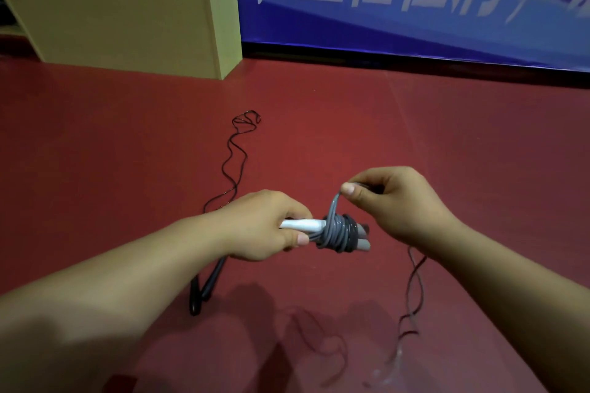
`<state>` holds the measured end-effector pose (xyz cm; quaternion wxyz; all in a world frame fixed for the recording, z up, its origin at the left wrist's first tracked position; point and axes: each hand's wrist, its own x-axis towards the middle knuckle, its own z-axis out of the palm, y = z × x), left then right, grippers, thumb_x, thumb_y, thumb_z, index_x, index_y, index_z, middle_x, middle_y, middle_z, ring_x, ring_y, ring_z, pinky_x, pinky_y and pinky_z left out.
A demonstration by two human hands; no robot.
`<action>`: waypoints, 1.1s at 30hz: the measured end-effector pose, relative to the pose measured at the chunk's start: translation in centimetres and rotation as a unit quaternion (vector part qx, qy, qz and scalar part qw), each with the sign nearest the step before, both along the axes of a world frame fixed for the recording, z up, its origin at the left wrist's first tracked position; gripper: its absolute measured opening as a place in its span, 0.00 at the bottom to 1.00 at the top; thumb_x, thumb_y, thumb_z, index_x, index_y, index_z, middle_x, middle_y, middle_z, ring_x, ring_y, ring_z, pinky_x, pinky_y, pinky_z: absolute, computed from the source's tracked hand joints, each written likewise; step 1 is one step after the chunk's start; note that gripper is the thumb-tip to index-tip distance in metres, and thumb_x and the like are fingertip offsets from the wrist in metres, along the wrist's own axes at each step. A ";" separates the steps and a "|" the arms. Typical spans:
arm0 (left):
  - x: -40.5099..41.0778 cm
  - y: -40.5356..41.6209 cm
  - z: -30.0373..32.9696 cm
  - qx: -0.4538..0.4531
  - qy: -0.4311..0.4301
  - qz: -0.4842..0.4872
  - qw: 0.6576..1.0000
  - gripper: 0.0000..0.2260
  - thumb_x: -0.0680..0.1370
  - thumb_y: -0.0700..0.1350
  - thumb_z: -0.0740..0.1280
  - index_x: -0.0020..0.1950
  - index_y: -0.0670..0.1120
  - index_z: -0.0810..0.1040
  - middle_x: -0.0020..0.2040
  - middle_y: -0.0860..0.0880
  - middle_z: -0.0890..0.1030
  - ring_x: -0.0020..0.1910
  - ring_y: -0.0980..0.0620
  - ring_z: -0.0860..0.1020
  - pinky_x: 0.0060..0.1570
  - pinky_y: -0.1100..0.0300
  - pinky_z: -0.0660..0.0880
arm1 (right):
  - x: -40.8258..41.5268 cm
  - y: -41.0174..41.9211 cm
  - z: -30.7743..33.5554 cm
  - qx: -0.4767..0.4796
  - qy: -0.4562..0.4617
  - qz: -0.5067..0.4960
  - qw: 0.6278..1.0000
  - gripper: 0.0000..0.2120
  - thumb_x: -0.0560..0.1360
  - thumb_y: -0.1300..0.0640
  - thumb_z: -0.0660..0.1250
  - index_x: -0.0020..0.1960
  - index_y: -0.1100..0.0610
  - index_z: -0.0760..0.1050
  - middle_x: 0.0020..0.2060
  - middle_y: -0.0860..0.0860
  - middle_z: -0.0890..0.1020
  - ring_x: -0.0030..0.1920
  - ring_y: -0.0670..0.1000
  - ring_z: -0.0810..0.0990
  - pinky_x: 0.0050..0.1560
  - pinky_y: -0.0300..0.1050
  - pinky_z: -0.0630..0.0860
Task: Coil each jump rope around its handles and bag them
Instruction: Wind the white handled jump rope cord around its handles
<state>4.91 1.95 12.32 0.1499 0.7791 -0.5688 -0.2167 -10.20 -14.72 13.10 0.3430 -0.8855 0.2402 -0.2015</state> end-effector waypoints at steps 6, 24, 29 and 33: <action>-1.0 0.0 0.4 -0.017 0.153 -0.040 0.987 0.03 0.78 0.45 0.69 0.46 0.51 0.80 0.36 0.54 0.80 0.33 0.54 0.76 0.37 0.56 0.74 | -0.6 -0.9 0.3 0.093 -0.041 0.013 0.995 0.05 0.71 0.53 0.75 0.39 0.53 0.83 0.32 0.47 0.83 0.32 0.40 0.74 0.36 0.36 0.73; -1.1 -0.2 1.7 -0.164 0.436 0.103 0.879 0.08 0.81 0.46 0.63 0.48 0.44 0.78 0.34 0.48 0.77 0.22 0.54 0.67 0.25 0.64 0.66 | 0.2 0.9 0.1 0.134 0.007 0.061 0.989 0.09 0.79 0.58 0.65 0.44 0.62 0.78 0.30 0.50 0.78 0.25 0.47 0.74 0.25 0.34 0.67; -0.5 -0.6 1.3 -0.190 0.385 0.206 0.879 0.11 0.82 0.47 0.63 0.42 0.45 0.77 0.32 0.48 0.75 0.22 0.54 0.64 0.23 0.64 0.63 | 0.2 1.8 0.3 0.108 0.065 0.116 0.985 0.06 0.78 0.53 0.67 0.49 0.54 0.80 0.30 0.45 0.76 0.29 0.42 0.71 0.31 0.36 0.70; -0.3 -0.7 1.0 -0.182 0.319 0.233 0.901 0.12 0.81 0.48 0.64 0.39 0.47 0.76 0.32 0.48 0.76 0.21 0.55 0.66 0.23 0.65 0.64 | 0.4 2.0 0.5 0.072 0.075 0.084 0.991 0.08 0.78 0.51 0.67 0.46 0.54 0.81 0.32 0.46 0.79 0.29 0.40 0.71 0.34 0.36 0.70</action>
